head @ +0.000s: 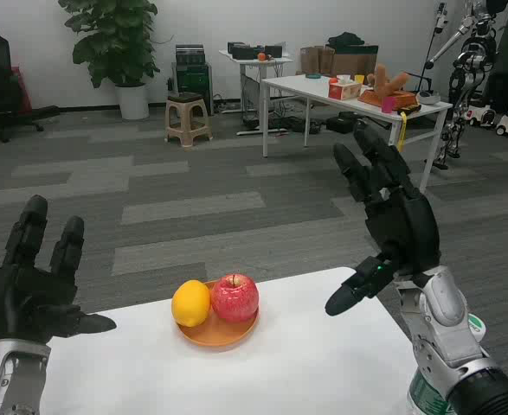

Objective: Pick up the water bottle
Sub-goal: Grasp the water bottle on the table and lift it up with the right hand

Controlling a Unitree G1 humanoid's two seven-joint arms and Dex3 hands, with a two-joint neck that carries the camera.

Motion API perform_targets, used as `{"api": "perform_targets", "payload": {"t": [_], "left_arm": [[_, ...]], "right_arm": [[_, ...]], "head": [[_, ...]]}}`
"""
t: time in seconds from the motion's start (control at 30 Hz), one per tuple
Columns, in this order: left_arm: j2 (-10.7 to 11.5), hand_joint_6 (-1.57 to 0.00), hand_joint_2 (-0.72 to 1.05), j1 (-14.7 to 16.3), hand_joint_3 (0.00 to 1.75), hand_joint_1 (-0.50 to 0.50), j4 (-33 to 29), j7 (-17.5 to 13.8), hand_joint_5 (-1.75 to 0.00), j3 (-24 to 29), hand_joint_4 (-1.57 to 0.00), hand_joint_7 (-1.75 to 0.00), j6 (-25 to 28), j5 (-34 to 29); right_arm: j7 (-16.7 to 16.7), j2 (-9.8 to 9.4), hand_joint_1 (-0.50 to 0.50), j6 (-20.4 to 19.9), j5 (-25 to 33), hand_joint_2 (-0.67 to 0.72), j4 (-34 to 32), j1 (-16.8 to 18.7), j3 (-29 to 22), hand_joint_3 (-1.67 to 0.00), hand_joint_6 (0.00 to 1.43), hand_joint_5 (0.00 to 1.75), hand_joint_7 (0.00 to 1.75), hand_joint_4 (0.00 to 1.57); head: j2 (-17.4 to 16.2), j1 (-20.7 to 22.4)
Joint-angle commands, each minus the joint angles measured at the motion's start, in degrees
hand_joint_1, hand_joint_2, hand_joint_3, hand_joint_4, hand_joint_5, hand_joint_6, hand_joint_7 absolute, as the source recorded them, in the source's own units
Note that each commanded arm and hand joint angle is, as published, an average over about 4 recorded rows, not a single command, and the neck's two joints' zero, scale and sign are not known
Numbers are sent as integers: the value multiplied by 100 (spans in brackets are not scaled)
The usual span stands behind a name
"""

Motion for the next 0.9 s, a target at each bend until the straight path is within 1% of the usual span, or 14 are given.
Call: {"api": "perform_targets", "payload": {"t": [0.03,0.13,0.27,0.4,0.43,0.5,0.6,0.7,0.83,0.9], "left_arm": [[-33,0,-19,-32,3,-50,88,2,-10,-104,0,0,-102,-103],[-33,0,-19,-42,7,-50,88,7,-10,-104,0,0,-102,-103],[-33,0,-19,-56,9,-50,97,4,-10,-104,0,0,-102,-103],[-33,0,-19,-67,9,-50,99,7,-10,-104,0,0,-102,-103],[-33,0,-19,-69,9,-50,101,7,-10,-104,0,0,-102,-103],[-33,0,-19,-78,4,-50,106,11,-10,-104,0,0,-102,-103],[-33,0,-19,-82,7,-50,112,4,-10,-104,0,0,-102,-103],[-33,0,-19,-89,9,-50,121,4,-10,-104,0,0,-102,-103],[-33,0,-19,-97,2,-50,132,11,-10,-104,0,0,-102,-103],[-33,0,-19,-102,4,-50,139,11,-10,-104,0,0,-102,-103]], "right_arm": [[-234,218,-50,-20,39,24,-150,48,137,-8,0,0,7,0],[-234,218,-50,-14,39,22,-140,44,137,-8,0,0,7,0],[-236,220,-50,-16,39,28,-118,28,146,-8,0,0,7,0],[-234,222,-50,-14,39,25,-103,20,146,-8,0,0,7,0],[-234,222,-50,-14,39,27,-100,18,146,-8,0,0,7,0],[-238,222,-50,-14,39,25,-96,13,146,-8,0,0,7,0],[-236,218,-50,-14,39,22,-92,13,146,-8,0,0,7,0],[-234,220,-50,-16,39,23,-83,4,146,-8,0,0,7,0],[-234,220,-50,-20,39,22,-65,-11,146,-8,0,0,7,0],[-234,218,-50,-16,39,22,-59,-15,148,-8,0,0,7,0]], "head": [[-52,151],[-37,90],[-37,80],[-54,97],[-60,97],[-68,97],[-68,91],[-77,89],[-79,90],[-78,90]]}}
